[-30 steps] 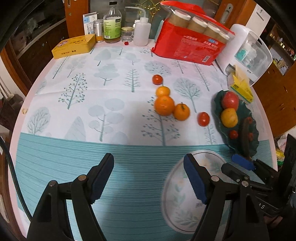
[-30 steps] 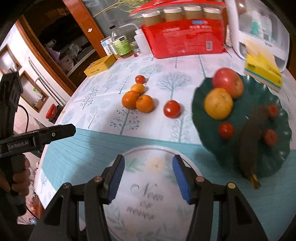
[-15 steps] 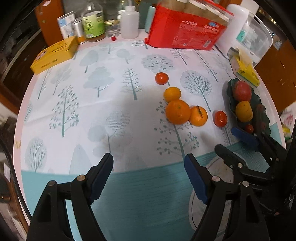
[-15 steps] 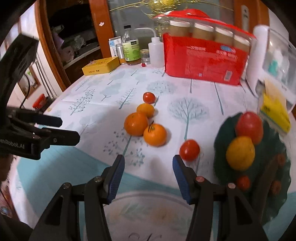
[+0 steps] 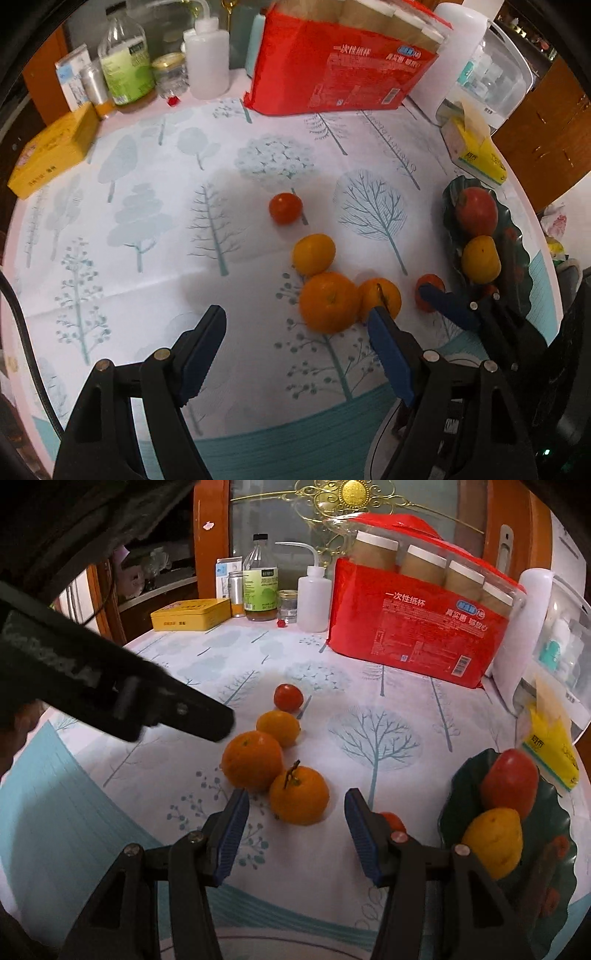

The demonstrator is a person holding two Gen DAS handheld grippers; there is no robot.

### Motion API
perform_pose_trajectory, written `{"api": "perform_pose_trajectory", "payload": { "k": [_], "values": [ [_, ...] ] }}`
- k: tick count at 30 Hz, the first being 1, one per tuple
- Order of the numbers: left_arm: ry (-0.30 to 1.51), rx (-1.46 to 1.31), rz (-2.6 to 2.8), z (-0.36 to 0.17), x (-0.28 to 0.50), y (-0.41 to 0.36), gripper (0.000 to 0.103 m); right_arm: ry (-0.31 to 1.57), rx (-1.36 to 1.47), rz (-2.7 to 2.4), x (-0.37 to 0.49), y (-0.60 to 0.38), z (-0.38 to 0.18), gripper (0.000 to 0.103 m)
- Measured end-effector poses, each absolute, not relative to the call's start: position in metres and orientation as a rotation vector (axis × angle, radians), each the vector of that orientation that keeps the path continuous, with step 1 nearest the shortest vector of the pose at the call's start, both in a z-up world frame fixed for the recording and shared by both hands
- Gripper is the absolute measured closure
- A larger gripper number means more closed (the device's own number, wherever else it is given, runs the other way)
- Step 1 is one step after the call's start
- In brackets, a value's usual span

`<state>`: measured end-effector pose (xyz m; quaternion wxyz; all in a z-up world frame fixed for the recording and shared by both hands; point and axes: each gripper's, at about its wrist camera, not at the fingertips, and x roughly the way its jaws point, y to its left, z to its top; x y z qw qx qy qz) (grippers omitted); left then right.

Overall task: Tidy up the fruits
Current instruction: 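Move both open tools back toward the oranges on the cloth, then grasp the large orange with the left tool while the right tool grasps the stemmed tangerine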

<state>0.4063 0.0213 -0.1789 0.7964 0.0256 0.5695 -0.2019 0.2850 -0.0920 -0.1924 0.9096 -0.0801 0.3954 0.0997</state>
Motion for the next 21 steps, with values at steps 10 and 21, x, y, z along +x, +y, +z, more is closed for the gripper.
{"api": "perform_pose_trajectory", "payload": {
  "k": [10, 21],
  "values": [
    [1.259, -0.07, -0.487, -0.218, 0.422, 0.016, 0.03, 0.841, -0.15, 0.199, 0.297, -0.09, -0.21, 0.049],
    [1.246, -0.122, -0.532, -0.23, 0.425, 0.013, 0.041, 0.869, -0.138, 0.171, 0.303, -0.091, -0.214, 0.063]
  ]
}}
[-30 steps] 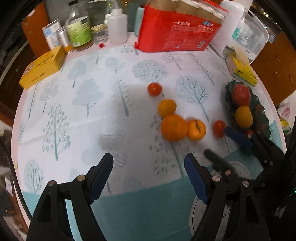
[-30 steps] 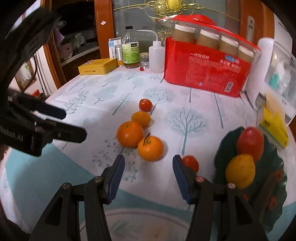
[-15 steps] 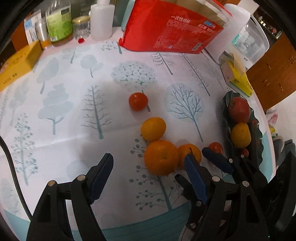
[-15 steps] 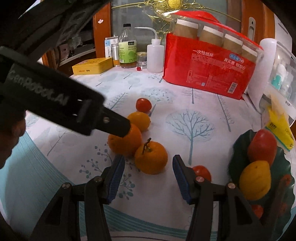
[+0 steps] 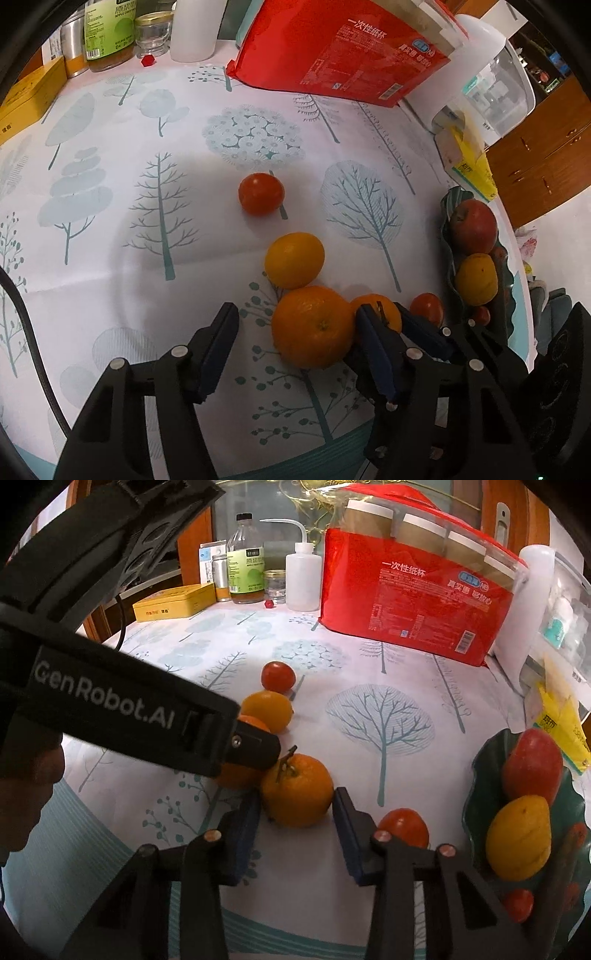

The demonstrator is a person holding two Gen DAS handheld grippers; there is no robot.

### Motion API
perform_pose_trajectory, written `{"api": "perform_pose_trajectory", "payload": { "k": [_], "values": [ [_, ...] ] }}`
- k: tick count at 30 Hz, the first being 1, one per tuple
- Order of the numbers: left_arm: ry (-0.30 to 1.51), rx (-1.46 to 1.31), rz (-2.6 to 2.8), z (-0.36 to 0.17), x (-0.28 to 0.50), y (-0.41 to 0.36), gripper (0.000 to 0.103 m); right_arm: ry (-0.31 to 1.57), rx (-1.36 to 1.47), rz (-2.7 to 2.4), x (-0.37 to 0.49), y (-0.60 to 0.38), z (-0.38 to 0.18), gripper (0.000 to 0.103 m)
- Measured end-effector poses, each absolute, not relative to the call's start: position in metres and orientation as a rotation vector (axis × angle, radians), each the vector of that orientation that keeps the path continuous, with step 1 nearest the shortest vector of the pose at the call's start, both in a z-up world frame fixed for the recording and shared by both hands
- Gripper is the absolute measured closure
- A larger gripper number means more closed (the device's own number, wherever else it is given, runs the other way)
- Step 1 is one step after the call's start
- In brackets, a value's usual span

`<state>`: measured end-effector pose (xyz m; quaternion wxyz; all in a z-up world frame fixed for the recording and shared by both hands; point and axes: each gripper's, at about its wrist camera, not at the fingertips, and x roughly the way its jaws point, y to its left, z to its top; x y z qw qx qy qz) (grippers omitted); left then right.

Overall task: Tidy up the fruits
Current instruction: 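Grasp the large orange with the left tool while the right tool grasps the stemmed tangerine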

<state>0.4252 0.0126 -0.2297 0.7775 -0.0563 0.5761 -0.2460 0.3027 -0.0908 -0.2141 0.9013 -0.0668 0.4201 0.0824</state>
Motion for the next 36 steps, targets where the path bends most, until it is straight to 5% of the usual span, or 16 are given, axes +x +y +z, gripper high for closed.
{"api": "perform_pose_trajectory", "payload": {
  "k": [14, 36],
  "values": [
    [1.246, -0.307, -0.568, -0.236, 0.427, 0.022, 0.058, 0.874, -0.098, 0.173, 0.299, -0.094, -0.213, 0.065],
    [1.247, -0.324, -0.5, -0.231, 0.399, 0.031, 0.061, 0.903, -0.042, 0.221, 0.263, -0.095, -0.202, 0.065]
  ]
}}
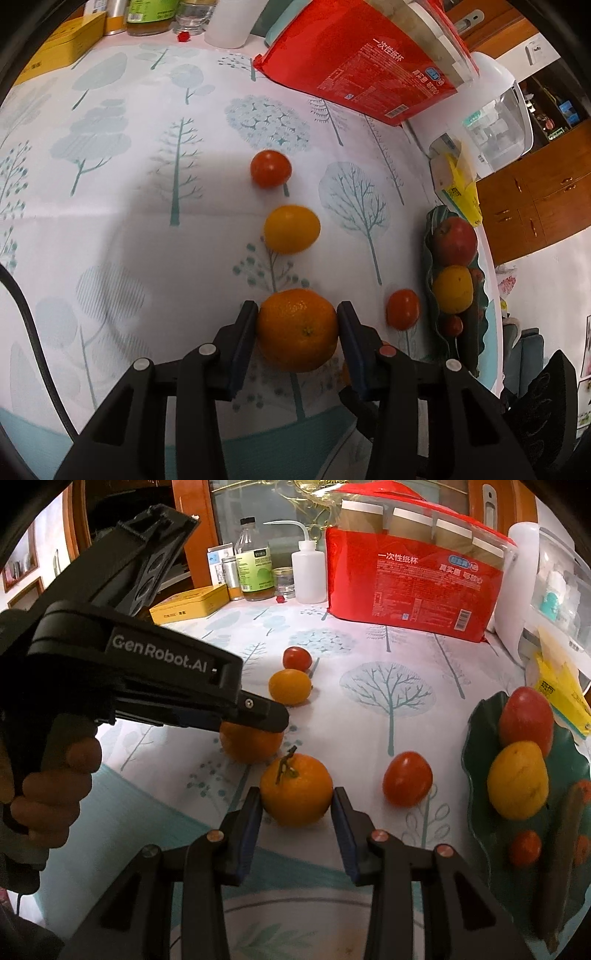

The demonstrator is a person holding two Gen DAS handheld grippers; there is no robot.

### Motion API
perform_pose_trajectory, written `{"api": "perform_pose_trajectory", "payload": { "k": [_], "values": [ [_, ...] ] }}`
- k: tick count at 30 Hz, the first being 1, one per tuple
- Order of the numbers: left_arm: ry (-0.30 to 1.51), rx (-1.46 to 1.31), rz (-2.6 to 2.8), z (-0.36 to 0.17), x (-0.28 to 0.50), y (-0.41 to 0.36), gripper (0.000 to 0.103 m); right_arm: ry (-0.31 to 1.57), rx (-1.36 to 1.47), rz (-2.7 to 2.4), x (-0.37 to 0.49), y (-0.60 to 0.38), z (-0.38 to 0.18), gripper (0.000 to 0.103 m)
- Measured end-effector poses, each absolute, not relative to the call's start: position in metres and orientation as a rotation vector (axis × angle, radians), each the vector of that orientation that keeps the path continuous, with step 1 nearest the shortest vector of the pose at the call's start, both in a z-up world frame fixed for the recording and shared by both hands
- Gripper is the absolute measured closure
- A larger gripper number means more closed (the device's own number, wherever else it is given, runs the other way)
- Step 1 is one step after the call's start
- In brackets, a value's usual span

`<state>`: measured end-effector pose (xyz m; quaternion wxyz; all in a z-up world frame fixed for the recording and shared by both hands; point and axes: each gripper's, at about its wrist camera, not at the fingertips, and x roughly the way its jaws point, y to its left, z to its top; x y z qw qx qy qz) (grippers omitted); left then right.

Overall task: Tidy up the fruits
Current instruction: 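Grasp the large orange with the left tool while the right tool grasps the stemmed tangerine, then carry the orange and tangerine over the green plate with both tools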

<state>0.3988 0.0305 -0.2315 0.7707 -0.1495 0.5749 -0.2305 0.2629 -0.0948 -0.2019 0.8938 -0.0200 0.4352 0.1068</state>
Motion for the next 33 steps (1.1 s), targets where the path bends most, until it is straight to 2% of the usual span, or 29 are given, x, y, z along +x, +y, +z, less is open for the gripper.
{"api": "perform_pose_trajectory", "payload": {
  "k": [15, 33],
  "values": [
    [1.22, -0.375, -0.468, -0.208, 0.329, 0.05, 0.061, 0.934, 0.034, 0.208, 0.197, -0.106, -0.189, 0.065],
    [1.205, -0.378, -0.447, -0.179, 0.243, 0.014, 0.06, 0.97, 0.042, 0.189, 0.132, -0.158, -0.17, 0.065]
  ]
}}
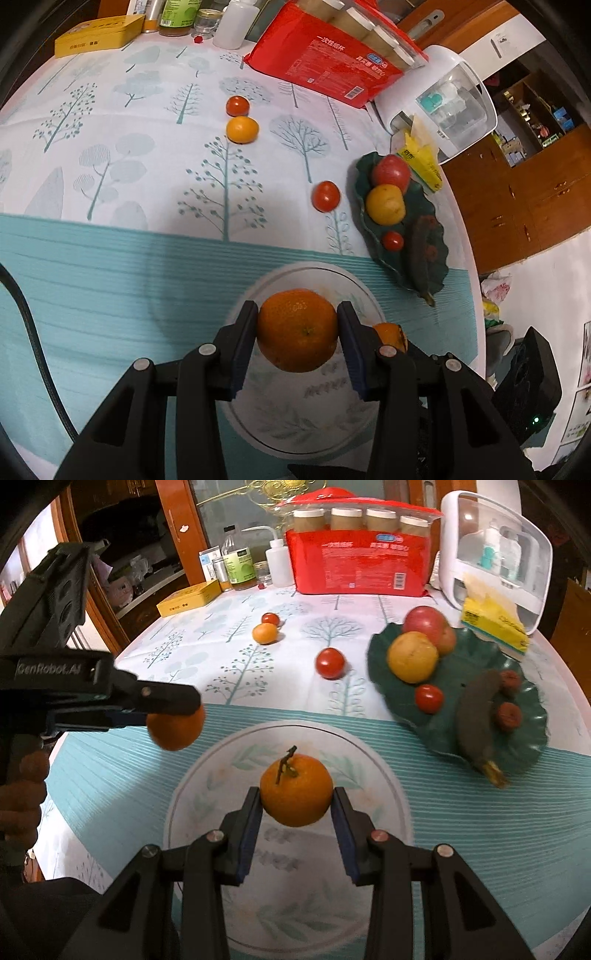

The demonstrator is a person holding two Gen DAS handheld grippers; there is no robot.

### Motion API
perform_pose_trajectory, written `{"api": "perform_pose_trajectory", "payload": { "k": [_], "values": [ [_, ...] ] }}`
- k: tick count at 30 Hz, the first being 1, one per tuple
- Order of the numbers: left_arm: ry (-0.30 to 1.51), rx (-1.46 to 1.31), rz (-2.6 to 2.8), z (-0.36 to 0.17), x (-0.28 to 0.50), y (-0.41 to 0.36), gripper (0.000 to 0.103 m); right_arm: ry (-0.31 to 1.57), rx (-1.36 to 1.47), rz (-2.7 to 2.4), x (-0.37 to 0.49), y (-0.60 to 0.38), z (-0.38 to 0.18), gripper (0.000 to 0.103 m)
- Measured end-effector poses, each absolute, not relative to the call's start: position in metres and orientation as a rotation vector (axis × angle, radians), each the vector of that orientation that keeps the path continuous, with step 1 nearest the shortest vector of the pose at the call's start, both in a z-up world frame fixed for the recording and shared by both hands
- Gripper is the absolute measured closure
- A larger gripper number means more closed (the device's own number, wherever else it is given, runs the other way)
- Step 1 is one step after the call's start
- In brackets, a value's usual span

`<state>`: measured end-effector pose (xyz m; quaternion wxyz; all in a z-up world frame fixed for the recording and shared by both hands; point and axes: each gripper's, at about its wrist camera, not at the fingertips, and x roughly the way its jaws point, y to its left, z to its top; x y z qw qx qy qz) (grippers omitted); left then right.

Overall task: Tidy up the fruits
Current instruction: 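Carry the orange and tangerine over the green plate with both tools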

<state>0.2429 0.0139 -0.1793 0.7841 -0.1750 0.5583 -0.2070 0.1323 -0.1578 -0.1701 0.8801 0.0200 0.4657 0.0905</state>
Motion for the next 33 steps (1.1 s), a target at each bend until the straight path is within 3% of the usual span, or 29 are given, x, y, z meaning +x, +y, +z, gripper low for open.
{"api": "perform_pose_trajectory", "payload": {
  "k": [18, 33],
  "values": [
    [1.146, -0.365, -0.446, -0.158, 0.215, -0.085, 0.06, 0.969, 0.069, 0.186, 0.115, -0.27, -0.154, 0.065],
    [1.159, -0.326, -0.417, -0.167, 0.245, -0.146, 0.06, 0.95, 0.153, 0.178, 0.15, -0.34, -0.154, 0.064]
  ]
}}
